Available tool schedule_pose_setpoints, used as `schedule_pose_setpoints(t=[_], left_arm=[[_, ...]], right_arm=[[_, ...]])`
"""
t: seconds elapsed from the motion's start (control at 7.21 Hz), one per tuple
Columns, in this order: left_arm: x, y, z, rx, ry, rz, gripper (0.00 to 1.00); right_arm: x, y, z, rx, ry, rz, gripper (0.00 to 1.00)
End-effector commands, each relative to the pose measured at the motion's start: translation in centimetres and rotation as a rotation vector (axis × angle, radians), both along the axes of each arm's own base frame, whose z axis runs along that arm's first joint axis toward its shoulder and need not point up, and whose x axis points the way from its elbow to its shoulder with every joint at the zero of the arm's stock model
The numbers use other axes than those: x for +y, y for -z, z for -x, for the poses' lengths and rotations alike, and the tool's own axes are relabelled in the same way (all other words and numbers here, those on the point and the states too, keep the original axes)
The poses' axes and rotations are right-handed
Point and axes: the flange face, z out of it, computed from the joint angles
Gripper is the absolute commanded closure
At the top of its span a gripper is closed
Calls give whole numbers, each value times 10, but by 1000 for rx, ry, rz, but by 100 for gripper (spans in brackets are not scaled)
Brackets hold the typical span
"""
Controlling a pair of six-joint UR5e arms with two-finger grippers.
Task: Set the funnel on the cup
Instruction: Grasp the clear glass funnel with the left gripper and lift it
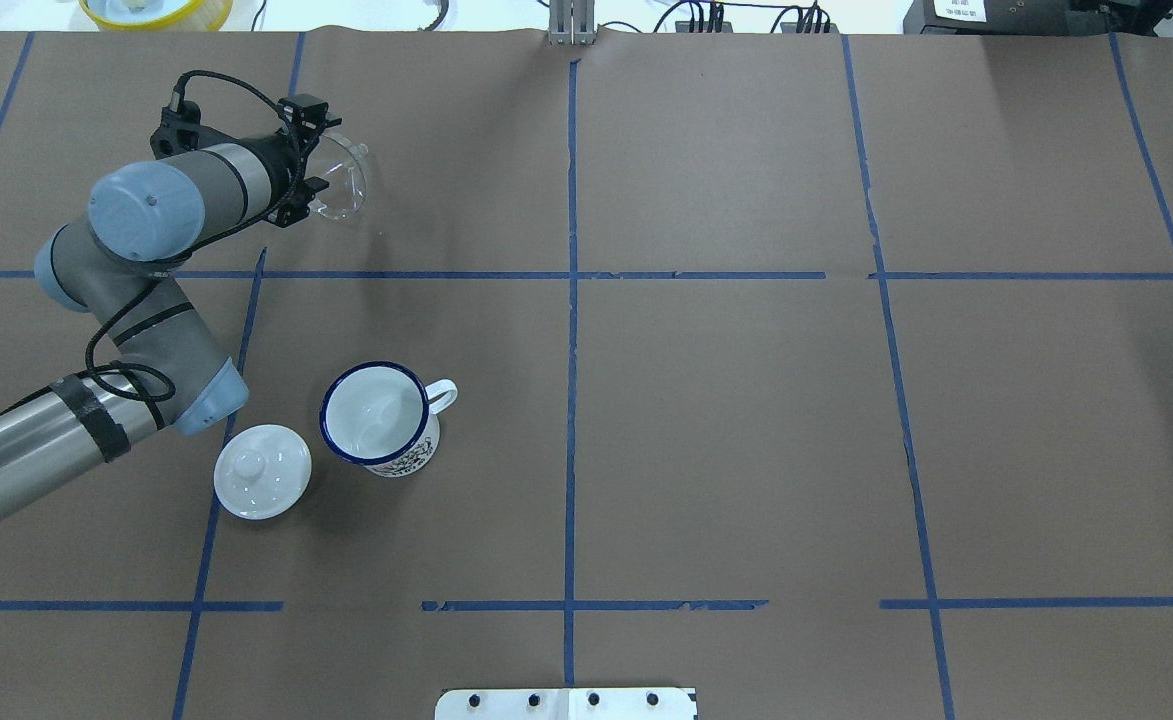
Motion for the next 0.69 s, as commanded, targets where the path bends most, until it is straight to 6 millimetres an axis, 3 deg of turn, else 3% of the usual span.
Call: schedule_pose_setpoints(t=[0.0,0.42,0.55], left_arm=[[-9,3,13,11,16,-19,100],[-21,8,35,18,50,-27,100],[-24,27,48,46,65,-52,100]], right_arm=[[0,0,0,0,0,1,0],[0,0,0,0,0,1,0],[0,0,0,0,0,1,0]])
